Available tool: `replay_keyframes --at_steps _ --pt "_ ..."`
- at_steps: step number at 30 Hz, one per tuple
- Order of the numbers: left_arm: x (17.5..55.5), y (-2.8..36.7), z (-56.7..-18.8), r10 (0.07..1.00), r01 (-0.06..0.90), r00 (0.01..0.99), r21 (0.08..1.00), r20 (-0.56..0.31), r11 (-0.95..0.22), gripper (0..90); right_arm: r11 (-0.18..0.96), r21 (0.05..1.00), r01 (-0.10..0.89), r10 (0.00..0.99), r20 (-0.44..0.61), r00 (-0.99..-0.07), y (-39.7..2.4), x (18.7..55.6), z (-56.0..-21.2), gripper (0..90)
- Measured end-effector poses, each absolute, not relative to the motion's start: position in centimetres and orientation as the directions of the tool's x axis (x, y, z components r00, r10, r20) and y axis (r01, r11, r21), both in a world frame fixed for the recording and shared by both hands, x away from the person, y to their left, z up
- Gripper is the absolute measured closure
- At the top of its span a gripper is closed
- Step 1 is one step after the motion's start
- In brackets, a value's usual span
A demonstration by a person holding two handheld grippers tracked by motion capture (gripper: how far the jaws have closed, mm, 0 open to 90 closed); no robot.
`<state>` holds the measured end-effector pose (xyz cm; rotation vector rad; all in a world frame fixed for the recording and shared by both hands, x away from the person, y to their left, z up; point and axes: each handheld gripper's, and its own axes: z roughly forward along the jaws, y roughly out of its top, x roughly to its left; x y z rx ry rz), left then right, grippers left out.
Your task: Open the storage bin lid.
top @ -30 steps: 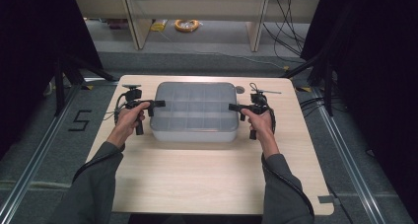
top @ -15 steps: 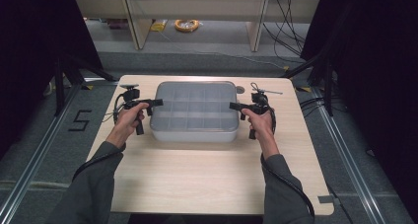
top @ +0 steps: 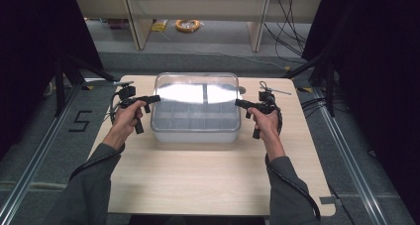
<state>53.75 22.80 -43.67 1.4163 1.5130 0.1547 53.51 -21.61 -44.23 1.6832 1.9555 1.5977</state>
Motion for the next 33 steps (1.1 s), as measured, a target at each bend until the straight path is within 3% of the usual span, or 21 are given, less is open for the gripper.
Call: replay_keyframes --at_steps 13,33 --pt "53.0 22.4 -41.7 0.803 0.645 0.237 0.707 -0.547 0.291 60.4 -0.223 0.743 0.631 0.757 0.540 -0.369 -22.1 52.5 -42.6 71.8" --pt "50.7 22.7 -39.0 0.808 0.595 0.296 0.760 -0.509 0.260 58.7 -0.244 0.782 0.573 0.712 0.546 -0.442 -22.6 50.2 -40.2 75.2"
